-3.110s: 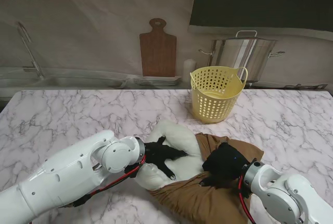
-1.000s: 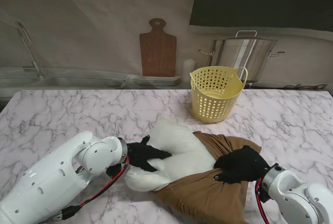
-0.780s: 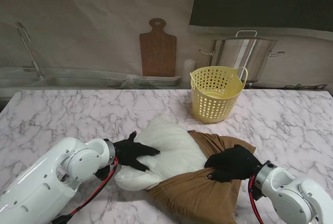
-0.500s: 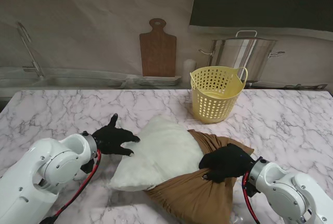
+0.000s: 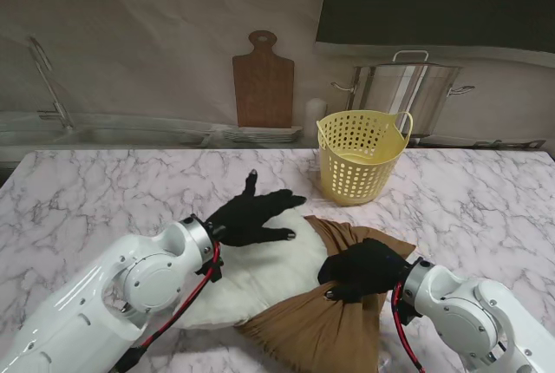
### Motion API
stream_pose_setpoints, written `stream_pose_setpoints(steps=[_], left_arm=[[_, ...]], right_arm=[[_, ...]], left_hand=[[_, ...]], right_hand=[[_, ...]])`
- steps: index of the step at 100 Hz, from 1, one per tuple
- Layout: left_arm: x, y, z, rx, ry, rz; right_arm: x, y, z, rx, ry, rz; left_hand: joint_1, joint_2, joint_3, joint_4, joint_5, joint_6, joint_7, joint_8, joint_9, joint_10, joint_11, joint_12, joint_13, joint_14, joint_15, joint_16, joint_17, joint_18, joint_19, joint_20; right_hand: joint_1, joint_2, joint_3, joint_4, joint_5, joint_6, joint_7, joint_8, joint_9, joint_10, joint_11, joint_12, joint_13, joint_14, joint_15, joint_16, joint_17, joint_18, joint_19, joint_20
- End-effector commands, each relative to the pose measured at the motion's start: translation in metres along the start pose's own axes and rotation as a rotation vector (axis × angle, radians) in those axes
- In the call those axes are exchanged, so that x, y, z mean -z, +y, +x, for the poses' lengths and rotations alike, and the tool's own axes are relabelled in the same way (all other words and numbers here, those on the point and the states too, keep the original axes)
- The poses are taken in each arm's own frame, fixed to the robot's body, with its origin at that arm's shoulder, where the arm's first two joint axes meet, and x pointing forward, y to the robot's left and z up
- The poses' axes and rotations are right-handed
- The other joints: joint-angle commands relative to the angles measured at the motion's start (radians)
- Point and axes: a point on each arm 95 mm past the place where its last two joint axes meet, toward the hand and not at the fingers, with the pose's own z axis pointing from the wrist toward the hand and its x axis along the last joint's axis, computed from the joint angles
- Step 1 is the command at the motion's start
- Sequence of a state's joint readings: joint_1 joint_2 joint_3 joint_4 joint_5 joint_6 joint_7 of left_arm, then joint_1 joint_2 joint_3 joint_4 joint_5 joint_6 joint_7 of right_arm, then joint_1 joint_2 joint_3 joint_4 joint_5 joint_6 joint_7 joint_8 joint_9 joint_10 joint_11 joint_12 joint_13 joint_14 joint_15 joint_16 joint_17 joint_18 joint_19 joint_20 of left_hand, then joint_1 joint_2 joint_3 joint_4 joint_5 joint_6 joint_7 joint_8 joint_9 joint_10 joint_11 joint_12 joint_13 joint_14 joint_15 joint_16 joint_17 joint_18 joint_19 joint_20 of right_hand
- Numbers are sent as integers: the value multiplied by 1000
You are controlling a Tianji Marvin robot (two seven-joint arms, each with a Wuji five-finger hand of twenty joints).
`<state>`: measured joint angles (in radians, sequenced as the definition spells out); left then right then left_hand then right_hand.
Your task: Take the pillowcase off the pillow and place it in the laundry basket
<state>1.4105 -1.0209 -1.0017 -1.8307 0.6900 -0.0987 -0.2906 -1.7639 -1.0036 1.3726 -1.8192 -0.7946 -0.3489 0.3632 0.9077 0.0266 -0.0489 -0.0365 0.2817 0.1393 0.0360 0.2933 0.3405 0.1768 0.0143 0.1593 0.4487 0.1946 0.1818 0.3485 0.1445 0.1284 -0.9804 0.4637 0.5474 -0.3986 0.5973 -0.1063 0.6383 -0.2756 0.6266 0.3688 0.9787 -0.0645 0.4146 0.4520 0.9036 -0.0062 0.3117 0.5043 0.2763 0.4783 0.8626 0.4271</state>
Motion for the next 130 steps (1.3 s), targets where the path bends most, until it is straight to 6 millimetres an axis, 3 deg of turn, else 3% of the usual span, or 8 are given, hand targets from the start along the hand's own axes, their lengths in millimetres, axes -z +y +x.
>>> stream_pose_setpoints(steps=[1, 20, 44, 64, 78, 99, 109, 130], left_arm=[[-8, 16, 3, -21, 21, -81], [-18, 54, -7, 61, 26, -215], [-16, 81, -32, 19, -42, -366], [-7, 103, -43, -47, -42, -457], [-4, 115, -45, -81, -20, -496], [-7, 124, -46, -108, -11, -519], [-8, 125, -45, -108, -4, -520], [-8, 125, -43, -119, 6, -523]], right_arm=[[-1, -12, 2, -14, 9, 28], [0, -12, 1, 15, 5, 38], [10, -16, -1, -31, -21, -2], [24, -7, 1, -120, -22, -122], [30, 3, 2, -304, 3, -232], [29, 18, 0, -366, -24, -414], [25, 24, -7, -220, -84, -389], [5, 36, -28, -9, -206, -209]], left_hand=[[-43, 9, 6, 10, -40, 29, -26, -11, -48, 18, -10, -13, -28, 24, -15, 2, -20, 9, 1604, -25], [-80, -51, 12, 10, -62, 83, -36, -30, -49, 34, -11, -15, -46, 19, -18, -7, -24, -2, 1581, -36], [-12, -134, 21, 19, 16, 94, 4, -24, 22, 37, 16, 1, -34, 11, -4, -5, -14, -9, 1597, -33], [-18, -152, 22, 20, -3, 85, 0, -21, 10, 28, 12, 9, -40, 5, -2, -4, -18, -18, 1605, -33], [-1, -151, 28, 21, -90, 13, -46, -43, -56, -67, -11, -3, -34, -8, 2, -2, -15, -20, 1617, -30], [22, -151, 29, 22, -116, -20, -55, -66, -111, -104, -6, -28, -29, -15, 1, 0, -17, -22, 1626, -26], [28, -149, 28, 22, -131, -27, -58, -76, -113, -101, 11, -33, -27, -16, 1, 1, -17, -22, 1627, -25], [37, -145, 27, 22, -126, -30, -53, -86, -118, -100, 29, -40, -26, -18, -2, 2, -19, -23, 1626, -26]], right_hand=[[25, -17, 28, -17, -38, -64, 3, -36, -2, -30, -21, -19, 22, 26, 2, -12, -13, -92, -9, -17], [32, -30, -9, -24, -1, -63, 145, -18, -3, -31, -21, -22, 9, 26, -11, -24, -19, -89, -12, -23], [-27, 7, -28, -11, 38, 11, 64, -8, -16, 18, -26, -24, 3, 40, -15, -31, -21, -78, -11, -26], [-41, 21, -43, -7, 83, 31, 63, 0, -3, 36, -15, -18, 16, 50, -2, -25, -15, -71, -1, -21], [-33, 31, -55, -5, 115, 52, 72, 7, 10, 52, -6, -13, 26, 62, 9, -19, -11, -68, 12, -16], [-50, 23, -61, 0, 140, 61, 68, 11, -70, 91, -26, -17, -37, 85, -12, -26, -23, -73, 37, 1], [-142, 45, -44, 39, -12, 51, -142, 90, -316, 93, -122, -82, -217, 106, -113, -104, -108, -82, -24, -4], [-225, 6, -77, 44, -459, 221, -478, 15, -617, 111, -184, -192, -319, 111, -153, -152, -134, -87, -53, 27]])
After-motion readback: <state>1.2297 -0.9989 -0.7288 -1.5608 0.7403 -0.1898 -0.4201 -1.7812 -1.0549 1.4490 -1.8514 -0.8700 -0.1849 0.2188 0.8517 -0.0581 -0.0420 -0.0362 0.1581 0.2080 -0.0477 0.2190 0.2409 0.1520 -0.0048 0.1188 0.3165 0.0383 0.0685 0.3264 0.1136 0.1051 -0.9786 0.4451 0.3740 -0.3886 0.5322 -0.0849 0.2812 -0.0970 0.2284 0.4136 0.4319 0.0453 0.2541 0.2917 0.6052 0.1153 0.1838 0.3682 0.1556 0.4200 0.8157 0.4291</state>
